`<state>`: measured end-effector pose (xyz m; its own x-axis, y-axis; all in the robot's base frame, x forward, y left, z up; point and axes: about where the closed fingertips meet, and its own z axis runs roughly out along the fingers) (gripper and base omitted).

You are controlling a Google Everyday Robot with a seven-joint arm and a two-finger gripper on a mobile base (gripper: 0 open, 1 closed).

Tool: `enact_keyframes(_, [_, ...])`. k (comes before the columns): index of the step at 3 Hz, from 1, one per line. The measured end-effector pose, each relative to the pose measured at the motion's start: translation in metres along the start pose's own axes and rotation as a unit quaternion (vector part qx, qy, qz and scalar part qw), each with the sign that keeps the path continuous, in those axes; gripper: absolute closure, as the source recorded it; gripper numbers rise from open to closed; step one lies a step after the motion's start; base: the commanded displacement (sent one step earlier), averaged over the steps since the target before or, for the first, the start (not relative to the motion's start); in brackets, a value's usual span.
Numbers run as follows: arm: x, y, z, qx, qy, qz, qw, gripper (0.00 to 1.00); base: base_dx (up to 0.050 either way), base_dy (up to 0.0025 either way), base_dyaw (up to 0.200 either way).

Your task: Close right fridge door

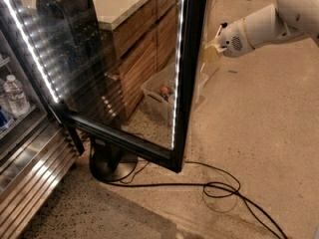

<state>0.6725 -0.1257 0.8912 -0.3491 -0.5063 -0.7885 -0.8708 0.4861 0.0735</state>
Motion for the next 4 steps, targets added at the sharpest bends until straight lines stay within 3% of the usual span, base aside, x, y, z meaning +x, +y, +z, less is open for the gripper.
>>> enact_keyframes(1, [0.005,0.005,0.010,-0.006,0.013,-0.001,0.9999,1.00,0.000,0.00000,0.000])
enact_keyframes(2, [0.016,0.028,0.031,-0.047,0.047,0.009,0.9978,1.00,0.000,0.00000,0.000])
enact_keyframes(3, [0.016,0.026,0.031,-0.047,0.047,0.009,0.9978,1.00,0.000,0.00000,0.000])
enact_keyframes(4, [0.027,0.063,0.043,-0.111,0.086,0.020,0.9898,1.00,0.000,0.00000,0.000])
